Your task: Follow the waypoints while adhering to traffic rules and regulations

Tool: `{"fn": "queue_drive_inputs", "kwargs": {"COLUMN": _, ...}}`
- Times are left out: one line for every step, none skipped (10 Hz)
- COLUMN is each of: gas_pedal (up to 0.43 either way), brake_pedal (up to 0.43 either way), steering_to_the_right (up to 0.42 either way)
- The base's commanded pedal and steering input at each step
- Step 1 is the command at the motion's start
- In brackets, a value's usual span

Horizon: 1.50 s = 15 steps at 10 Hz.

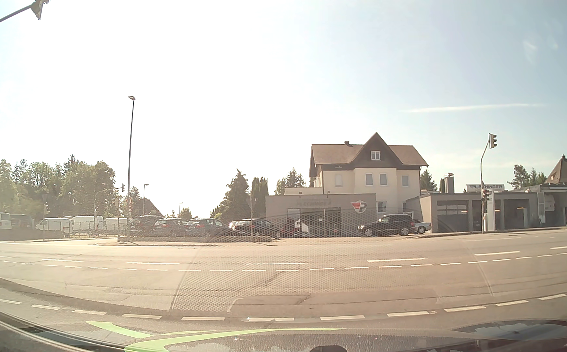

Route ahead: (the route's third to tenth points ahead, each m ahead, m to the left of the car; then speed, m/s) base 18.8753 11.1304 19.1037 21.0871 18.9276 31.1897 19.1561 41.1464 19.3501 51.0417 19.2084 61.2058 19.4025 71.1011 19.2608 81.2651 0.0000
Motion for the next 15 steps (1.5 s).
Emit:
{"fn": "queue_drive_inputs", "kwargs": {"gas_pedal": 0.000, "brake_pedal": 0.354, "steering_to_the_right": -0.002}}
{"fn": "queue_drive_inputs", "kwargs": {"gas_pedal": 0.000, "brake_pedal": 0.354, "steering_to_the_right": -0.002}}
{"fn": "queue_drive_inputs", "kwargs": {"gas_pedal": 0.000, "brake_pedal": 0.354, "steering_to_the_right": -0.002}}
{"fn": "queue_drive_inputs", "kwargs": {"gas_pedal": 0.000, "brake_pedal": 0.354, "steering_to_the_right": -0.002}}
{"fn": "queue_drive_inputs", "kwargs": {"gas_pedal": 0.000, "brake_pedal": 0.354, "steering_to_the_right": -0.002}}
{"fn": "queue_drive_inputs", "kwargs": {"gas_pedal": 0.000, "brake_pedal": 0.354, "steering_to_the_right": -0.002}}
{"fn": "queue_drive_inputs", "kwargs": {"gas_pedal": 0.000, "brake_pedal": 0.354, "steering_to_the_right": -0.002}}
{"fn": "queue_drive_inputs", "kwargs": {"gas_pedal": 0.000, "brake_pedal": 0.354, "steering_to_the_right": -0.002}}
{"fn": "queue_drive_inputs", "kwargs": {"gas_pedal": 0.000, "brake_pedal": 0.354, "steering_to_the_right": -0.002}}
{"fn": "queue_drive_inputs", "kwargs": {"gas_pedal": 0.000, "brake_pedal": 0.354, "steering_to_the_right": -0.002}}
{"fn": "queue_drive_inputs", "kwargs": {"gas_pedal": 0.000, "brake_pedal": 0.354, "steering_to_the_right": -0.002}}
{"fn": "queue_drive_inputs", "kwargs": {"gas_pedal": 0.000, "brake_pedal": 0.354, "steering_to_the_right": -0.002}}
{"fn": "queue_drive_inputs", "kwargs": {"gas_pedal": 0.000, "brake_pedal": 0.354, "steering_to_the_right": -0.002}}
{"fn": "queue_drive_inputs", "kwargs": {"gas_pedal": 0.000, "brake_pedal": 0.354, "steering_to_the_right": -0.002}}
{"fn": "queue_drive_inputs", "kwargs": {"gas_pedal": 0.000, "brake_pedal": 0.354, "steering_to_the_right": -0.002}}
